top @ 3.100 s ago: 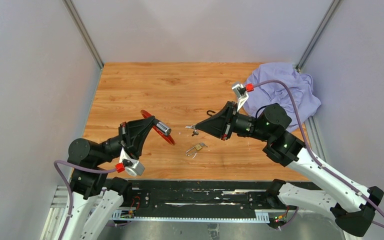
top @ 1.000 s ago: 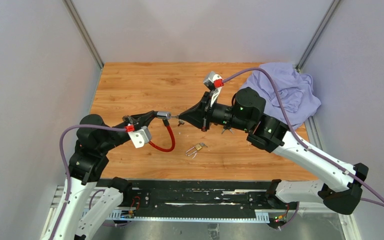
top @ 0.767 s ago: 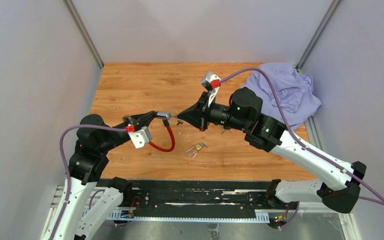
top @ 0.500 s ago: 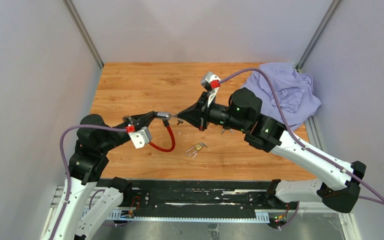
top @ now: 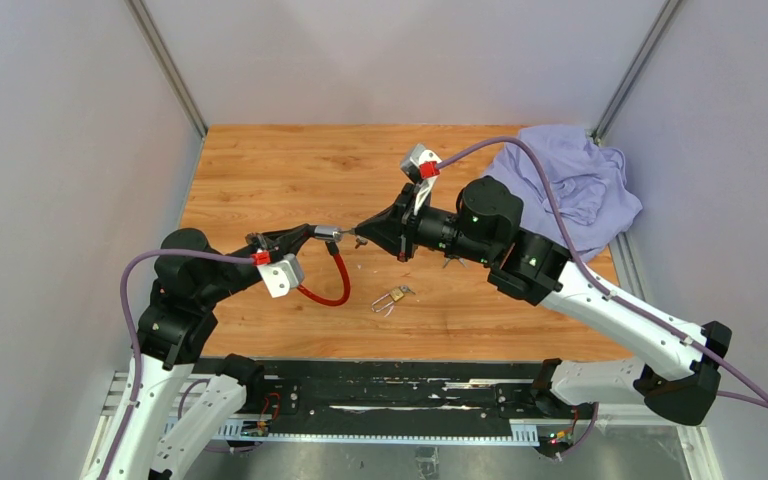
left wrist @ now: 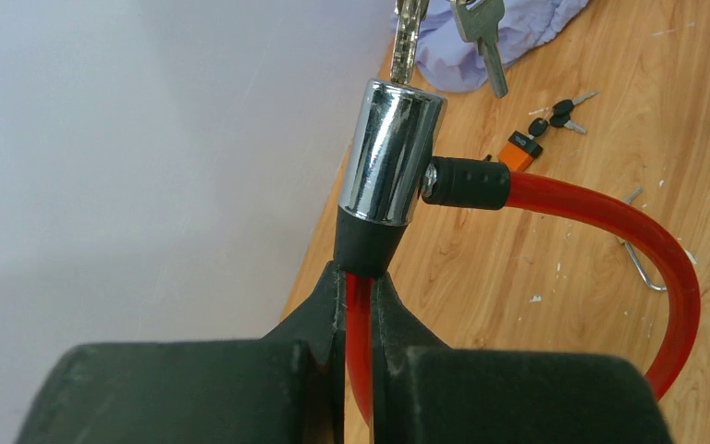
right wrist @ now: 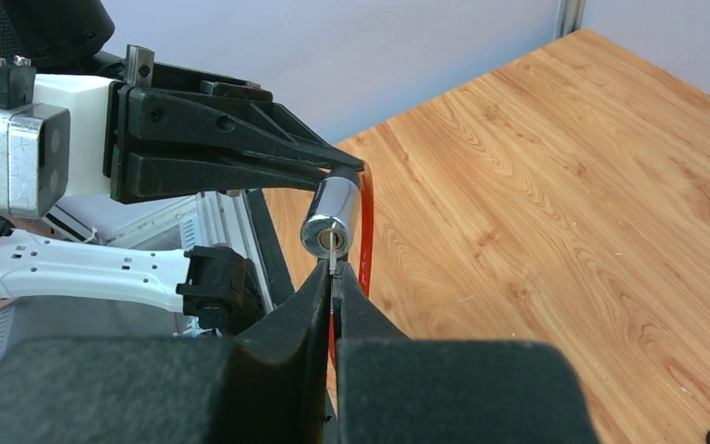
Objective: Unlock with the key
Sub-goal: Unlock the lock.
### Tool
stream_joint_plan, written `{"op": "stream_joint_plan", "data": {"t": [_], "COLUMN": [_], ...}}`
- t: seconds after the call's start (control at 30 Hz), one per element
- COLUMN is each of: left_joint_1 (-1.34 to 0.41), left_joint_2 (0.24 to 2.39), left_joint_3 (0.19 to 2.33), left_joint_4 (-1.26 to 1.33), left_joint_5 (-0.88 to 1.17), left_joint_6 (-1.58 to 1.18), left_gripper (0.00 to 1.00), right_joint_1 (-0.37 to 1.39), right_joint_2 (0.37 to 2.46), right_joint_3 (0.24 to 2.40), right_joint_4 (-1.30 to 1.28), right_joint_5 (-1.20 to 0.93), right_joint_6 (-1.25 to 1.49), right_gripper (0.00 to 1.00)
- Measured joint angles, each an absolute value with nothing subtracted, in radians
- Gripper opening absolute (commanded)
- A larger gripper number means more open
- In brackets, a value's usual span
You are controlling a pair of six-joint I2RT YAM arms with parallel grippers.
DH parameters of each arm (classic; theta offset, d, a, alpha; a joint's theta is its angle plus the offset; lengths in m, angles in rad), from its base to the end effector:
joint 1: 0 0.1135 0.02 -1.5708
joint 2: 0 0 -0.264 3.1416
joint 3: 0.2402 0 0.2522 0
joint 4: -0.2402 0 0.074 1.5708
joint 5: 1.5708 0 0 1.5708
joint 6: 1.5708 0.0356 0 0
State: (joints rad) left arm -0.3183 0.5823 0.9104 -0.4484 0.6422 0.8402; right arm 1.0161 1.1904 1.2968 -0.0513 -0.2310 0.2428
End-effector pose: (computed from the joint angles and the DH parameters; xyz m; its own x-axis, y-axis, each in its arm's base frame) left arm 0.1014 -0.0559 0.3821 0.5312 0.4529 -0.7160 0.6290 0.3554 0.6914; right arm 0.1341 0.2318 0.4503 -0.1997 0.1220 -0.9722 -0.9270 0.2978 0.2278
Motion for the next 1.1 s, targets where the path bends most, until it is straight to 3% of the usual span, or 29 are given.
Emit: {"op": "stream_joint_plan", "data": {"t": [1.1], "left_joint_1": [-0.318], "left_joint_2": [0.582], "left_joint_3": [0.91], "left_joint_4": [-0.452], "left_joint_5": [0.633], "left_joint_6": [0.842], "left_gripper": [0.0], "right_joint_1": [1.039], "right_joint_2": [1.2], "right_joint_3": [1.275], "right_joint_4": [-0.034], "right_joint_5": [-0.208], "right_joint_6": [0.254], "right_gripper": [0.01]}}
